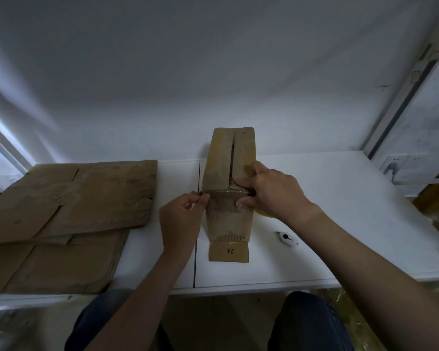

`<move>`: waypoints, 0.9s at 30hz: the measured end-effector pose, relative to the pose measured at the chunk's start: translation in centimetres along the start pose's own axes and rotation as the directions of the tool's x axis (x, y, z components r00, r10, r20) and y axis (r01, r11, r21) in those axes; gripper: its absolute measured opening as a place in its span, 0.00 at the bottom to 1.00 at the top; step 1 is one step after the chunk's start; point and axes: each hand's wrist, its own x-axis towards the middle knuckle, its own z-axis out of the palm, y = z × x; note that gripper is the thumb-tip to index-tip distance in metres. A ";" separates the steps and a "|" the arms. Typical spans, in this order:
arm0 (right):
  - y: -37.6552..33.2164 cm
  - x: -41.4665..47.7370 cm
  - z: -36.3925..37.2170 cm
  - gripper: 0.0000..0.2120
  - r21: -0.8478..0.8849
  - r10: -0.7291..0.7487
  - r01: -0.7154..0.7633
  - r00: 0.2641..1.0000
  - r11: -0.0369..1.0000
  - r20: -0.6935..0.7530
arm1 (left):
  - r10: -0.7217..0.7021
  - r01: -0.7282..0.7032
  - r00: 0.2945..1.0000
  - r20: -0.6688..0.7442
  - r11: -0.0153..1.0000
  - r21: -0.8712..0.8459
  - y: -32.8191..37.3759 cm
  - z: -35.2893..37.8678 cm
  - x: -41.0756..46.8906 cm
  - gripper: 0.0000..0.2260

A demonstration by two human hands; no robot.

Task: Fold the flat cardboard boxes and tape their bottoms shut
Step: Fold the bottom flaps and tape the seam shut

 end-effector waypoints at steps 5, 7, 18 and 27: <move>-0.1 0.0 0.2 0.23 -0.019 -0.005 0.005 1.000 1.000 -0.015 | 0.113 -0.127 0.991 0.075 0.964 0.232 1.6 0.1 -1.8 0.09; -0.1 0.1 0.2 0.23 -0.031 -0.010 0.009 1.000 0.999 -0.023 | 0.091 -0.125 0.988 0.122 0.943 0.308 2.2 0.3 -2.5 0.11; 0.0 -0.6 0.7 0.25 -0.057 -0.038 0.033 0.996 0.998 -0.083 | -0.030 -0.124 0.961 0.276 0.843 0.524 3.3 0.5 -1.4 0.19; 5.6 -3.5 1.7 0.36 0.511 -0.050 0.134 0.983 0.849 -0.174 | 0.316 -0.493 0.848 0.425 0.764 0.416 2.5 3.3 -0.6 0.23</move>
